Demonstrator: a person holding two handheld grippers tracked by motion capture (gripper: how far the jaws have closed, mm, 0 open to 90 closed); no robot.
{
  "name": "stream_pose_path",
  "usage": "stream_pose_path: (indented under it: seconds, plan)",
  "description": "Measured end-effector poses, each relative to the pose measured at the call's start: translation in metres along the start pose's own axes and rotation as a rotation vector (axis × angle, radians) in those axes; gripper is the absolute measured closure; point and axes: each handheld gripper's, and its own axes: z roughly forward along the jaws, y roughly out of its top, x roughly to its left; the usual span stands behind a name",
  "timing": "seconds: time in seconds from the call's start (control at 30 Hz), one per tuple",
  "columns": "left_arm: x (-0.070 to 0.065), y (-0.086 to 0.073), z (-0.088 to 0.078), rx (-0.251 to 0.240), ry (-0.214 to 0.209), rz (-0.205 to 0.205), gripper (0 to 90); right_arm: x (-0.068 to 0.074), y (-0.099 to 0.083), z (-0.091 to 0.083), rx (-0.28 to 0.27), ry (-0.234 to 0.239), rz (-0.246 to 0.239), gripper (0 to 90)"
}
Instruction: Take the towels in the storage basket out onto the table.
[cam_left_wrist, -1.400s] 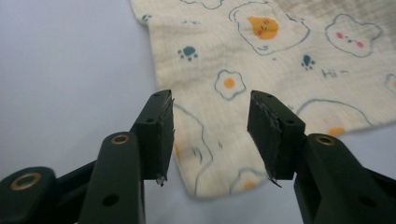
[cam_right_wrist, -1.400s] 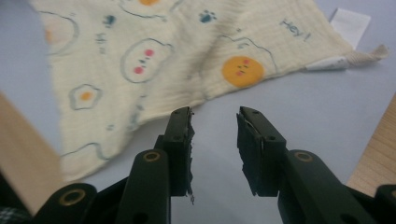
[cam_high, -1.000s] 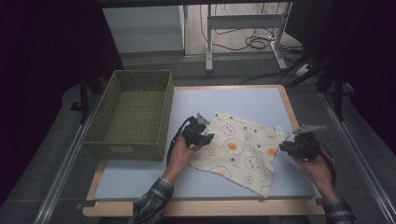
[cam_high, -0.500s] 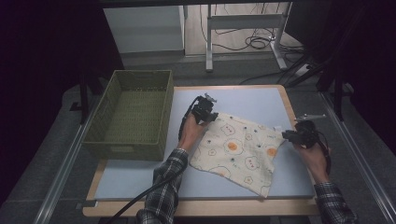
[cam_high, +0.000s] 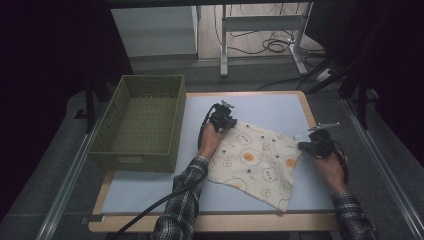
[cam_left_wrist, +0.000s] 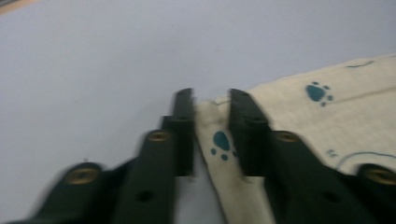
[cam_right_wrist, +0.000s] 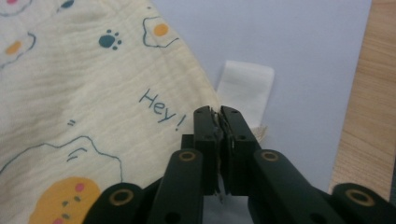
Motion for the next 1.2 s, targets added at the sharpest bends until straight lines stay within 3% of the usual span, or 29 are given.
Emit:
stream_pose_path:
  seconds: [0.03,0.1,0.27,0.4,0.5,0.73,1.03,1.2]
  plan:
    - [-0.001,0.001,0.000,0.007,-0.008,0.003,83.8,0.002,0.001,0.000,0.009,-0.009,-0.011,86.9]
    - [-0.003,0.003,-0.001,0.014,0.007,0.024,87.3,0.003,0.007,0.001,0.031,-0.032,-0.040,87.3]
    - [0.005,0.010,-0.013,-0.061,0.034,-0.013,88.1,-0.009,0.027,-0.003,-0.004,-0.067,-0.034,87.3]
    - [0.012,0.024,-0.033,-0.133,0.063,-0.015,88.2,-0.021,0.053,-0.010,-0.067,-0.106,-0.035,87.3]
    - [0.013,0.024,-0.041,-0.131,0.067,-0.003,87.8,-0.022,0.062,-0.018,-0.110,-0.080,-0.016,87.2]
    - [0.008,0.002,-0.057,-0.141,0.042,-0.001,86.8,-0.003,0.046,-0.027,-0.105,-0.041,-0.083,87.1]
    - [-0.017,-0.030,-0.085,-0.131,0.061,0.042,86.8,0.017,0.022,-0.045,-0.115,0.018,-0.118,87.1]
    - [-0.026,-0.048,-0.101,-0.139,0.042,0.019,86.6,0.029,0.004,-0.055,-0.121,0.055,-0.139,87.1]
